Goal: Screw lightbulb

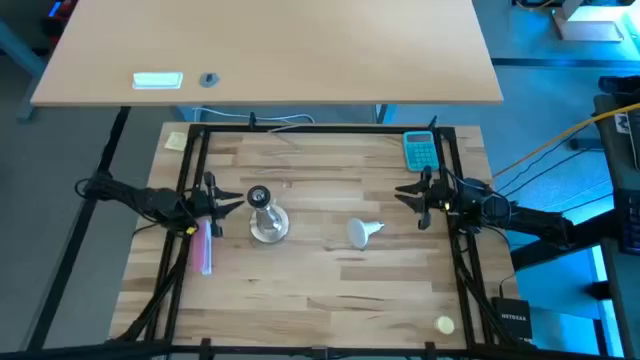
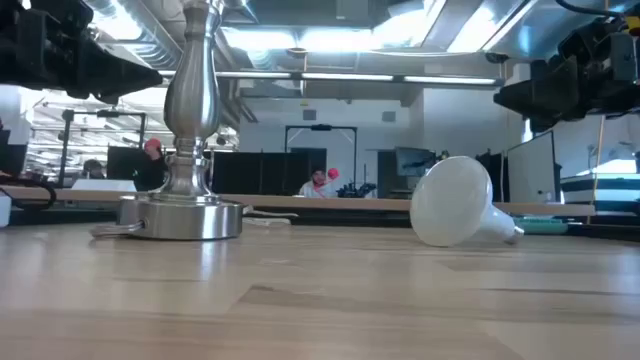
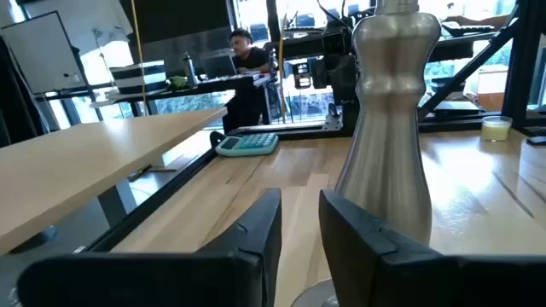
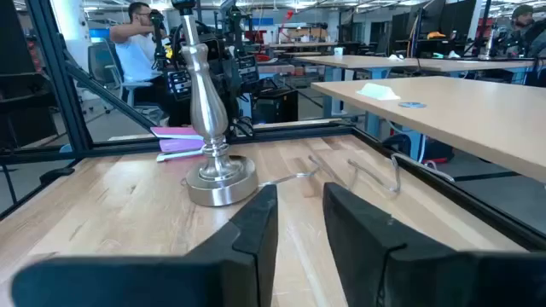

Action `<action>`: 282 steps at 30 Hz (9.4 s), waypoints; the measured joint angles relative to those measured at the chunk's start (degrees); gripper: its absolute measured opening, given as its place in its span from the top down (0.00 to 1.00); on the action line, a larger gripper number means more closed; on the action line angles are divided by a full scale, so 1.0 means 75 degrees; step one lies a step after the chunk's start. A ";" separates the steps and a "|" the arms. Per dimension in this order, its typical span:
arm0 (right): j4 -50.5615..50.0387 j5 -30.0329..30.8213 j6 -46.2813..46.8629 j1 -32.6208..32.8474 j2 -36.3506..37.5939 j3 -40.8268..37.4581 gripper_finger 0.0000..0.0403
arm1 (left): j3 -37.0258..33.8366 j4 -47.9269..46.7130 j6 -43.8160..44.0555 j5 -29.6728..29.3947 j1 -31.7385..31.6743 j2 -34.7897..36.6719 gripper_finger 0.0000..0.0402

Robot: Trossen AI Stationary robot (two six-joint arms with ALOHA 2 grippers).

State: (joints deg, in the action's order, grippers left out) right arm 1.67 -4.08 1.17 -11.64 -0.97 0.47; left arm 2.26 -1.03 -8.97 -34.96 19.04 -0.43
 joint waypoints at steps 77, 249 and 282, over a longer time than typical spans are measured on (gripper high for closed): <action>0.0176 -0.0408 0.3258 0.0003 -0.0003 0.0000 0.75 | -0.0017 0.0890 0.2431 -0.0009 -0.0002 0.0003 0.82; 0.1455 0.1097 -0.0586 0.1038 -0.9684 0.4145 0.65 | 0.6749 0.5450 0.0898 0.5375 -0.1588 -1.2942 0.69; -0.1081 0.2347 0.0392 0.0752 -1.0734 0.4674 0.14 | 0.6755 0.5049 0.1132 0.6734 -0.1372 -1.2933 0.69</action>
State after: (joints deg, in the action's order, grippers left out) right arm -6.44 13.53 4.11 -6.00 -81.48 35.52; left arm 52.93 36.83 -0.48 15.54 8.75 -97.43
